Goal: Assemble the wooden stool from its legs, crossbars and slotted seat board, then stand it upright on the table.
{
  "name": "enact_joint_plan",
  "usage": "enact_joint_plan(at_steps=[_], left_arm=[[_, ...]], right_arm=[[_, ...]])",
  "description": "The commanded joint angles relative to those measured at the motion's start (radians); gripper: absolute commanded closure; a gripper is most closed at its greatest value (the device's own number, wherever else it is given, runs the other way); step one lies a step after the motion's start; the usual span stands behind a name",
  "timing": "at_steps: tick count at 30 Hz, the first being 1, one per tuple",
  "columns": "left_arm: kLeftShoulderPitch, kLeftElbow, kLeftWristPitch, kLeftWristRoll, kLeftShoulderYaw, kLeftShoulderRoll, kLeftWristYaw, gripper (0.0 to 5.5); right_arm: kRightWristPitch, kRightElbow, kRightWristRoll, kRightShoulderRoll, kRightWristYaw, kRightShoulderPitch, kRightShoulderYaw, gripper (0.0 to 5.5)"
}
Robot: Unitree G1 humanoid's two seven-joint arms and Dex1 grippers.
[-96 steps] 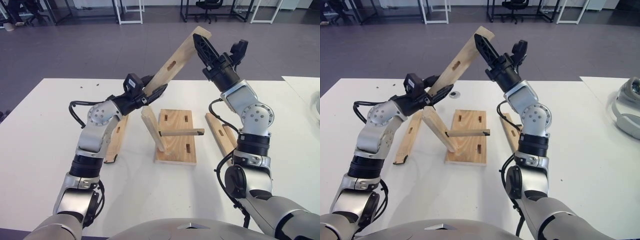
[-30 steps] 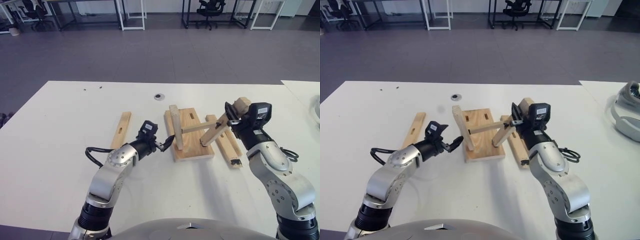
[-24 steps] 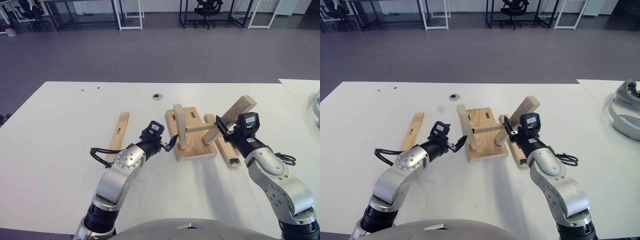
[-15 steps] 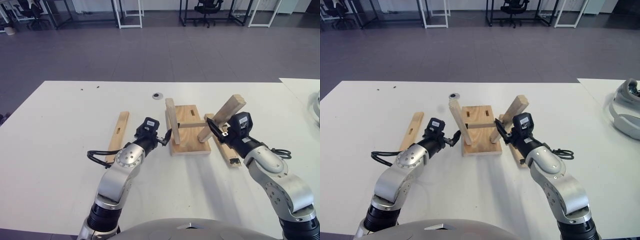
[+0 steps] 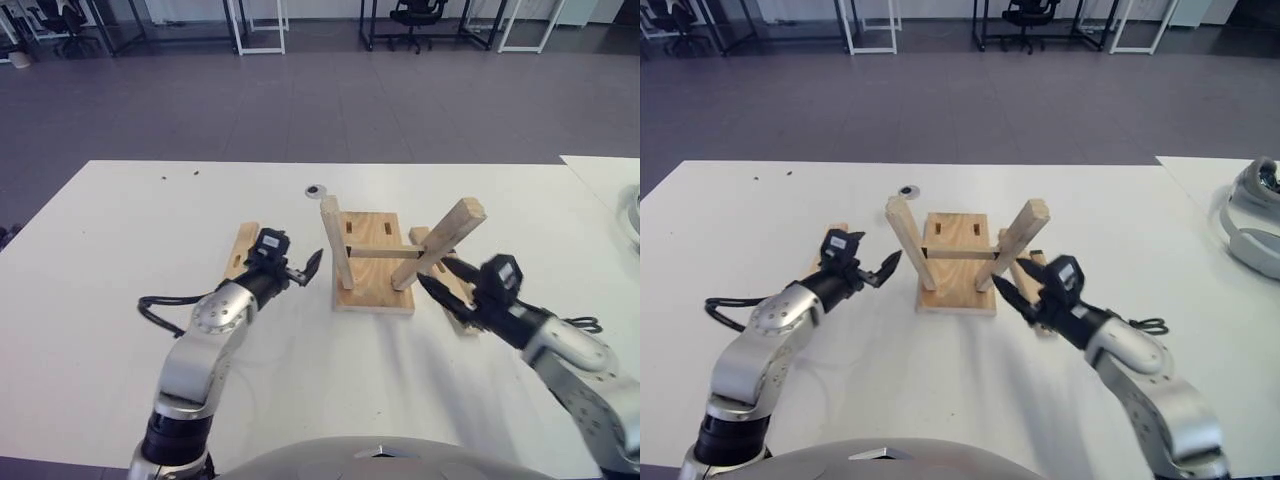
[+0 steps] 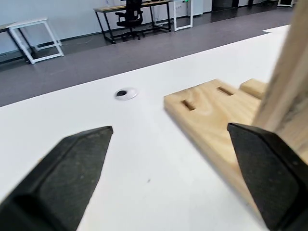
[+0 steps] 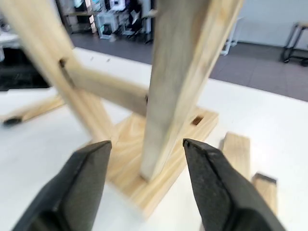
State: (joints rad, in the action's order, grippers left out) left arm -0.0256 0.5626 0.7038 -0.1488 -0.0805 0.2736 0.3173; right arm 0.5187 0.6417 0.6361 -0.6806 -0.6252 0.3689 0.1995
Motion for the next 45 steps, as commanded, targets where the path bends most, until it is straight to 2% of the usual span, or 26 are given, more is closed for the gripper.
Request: enact_joint_plan(at_steps=[1,4,8,10,15,18,22,26,29,33,35,36,39,42,45], left_arm=[[-0.048,-0.003,-0.02,-0.025,0.037,0.08,0.068,1.1],[-0.027,-0.014,-0.009,-0.067,0.03,0.152,0.172,1.1],[-0.038,-0.018,-0.003,-0.112,0.041,0.28,0.308,1.1],[-0.067,-0.025,-0.025,-0.115,0.05,0.358,0.374,1.1],[-0.134,-0.051,-0.093,-0.103,0.093,0.491,0.469,1.1],[-0.159,-0.096,-0.148,-0.059,0.08,0.545,0.489,1.1],[-0.163,-0.141,-0.204,-0.013,0.057,0.59,0.514,1.1],[-0.1,-0.18,-0.254,0.052,-0.036,0.536,0.484,1.1],[-0.051,-0.225,-0.294,0.112,-0.113,0.499,0.462,1.1],[0.048,-0.323,-0.353,0.212,-0.189,0.474,0.439,1.1],[0.093,-0.362,-0.371,0.227,-0.202,0.448,0.434,1.1],[0.125,-0.394,-0.386,0.236,-0.214,0.432,0.438,1.1],[0.244,-0.545,-0.464,0.233,-0.235,0.374,0.481,1.1],[0.426,-0.857,-0.602,0.211,-0.212,0.285,0.507,1.1],[0.517,-0.993,-0.639,0.14,-0.106,0.295,0.531,1.1]], right_arm=[[-0.089,-0.191,-0.119,-0.057,-0.095,-0.045,-0.032,2.73],[-0.184,-0.478,-0.322,0.029,0.026,-0.305,-0.149,2.73],[-0.289,-0.704,-0.455,0.167,0.075,-0.521,-0.274,2.73],[-0.308,-0.669,-0.437,0.21,0.004,-0.526,-0.332,2.73],[-0.272,-0.367,-0.336,0.223,-0.175,-0.443,-0.478,2.73],[-0.251,-0.281,-0.307,0.212,-0.206,-0.443,-0.489,2.73],[-0.367,-0.677,-0.559,0.17,-0.002,-0.643,-0.403,2.73],[-0.462,-1.246,-0.638,0.256,0.133,-0.929,-0.373,2.73],[-0.535,-1.599,-0.68,0.339,0.023,-1.06,-0.432,2.73],[-0.658,-1.725,-0.668,0.358,-0.178,-1.048,-0.436,2.73],[-0.726,-1.689,-0.664,0.329,-0.306,-1.004,-0.451,2.73],[-0.724,-1.59,-0.631,0.294,-0.398,-0.954,-0.454,2.73],[-0.606,-1.053,-0.482,0.089,-0.618,-0.689,-0.46,2.73],[-0.477,-0.637,-0.371,-0.052,-0.595,-0.49,-0.375,2.73],[-0.423,-0.58,-0.352,-0.065,-0.5,-0.518,-0.256,2.73]])
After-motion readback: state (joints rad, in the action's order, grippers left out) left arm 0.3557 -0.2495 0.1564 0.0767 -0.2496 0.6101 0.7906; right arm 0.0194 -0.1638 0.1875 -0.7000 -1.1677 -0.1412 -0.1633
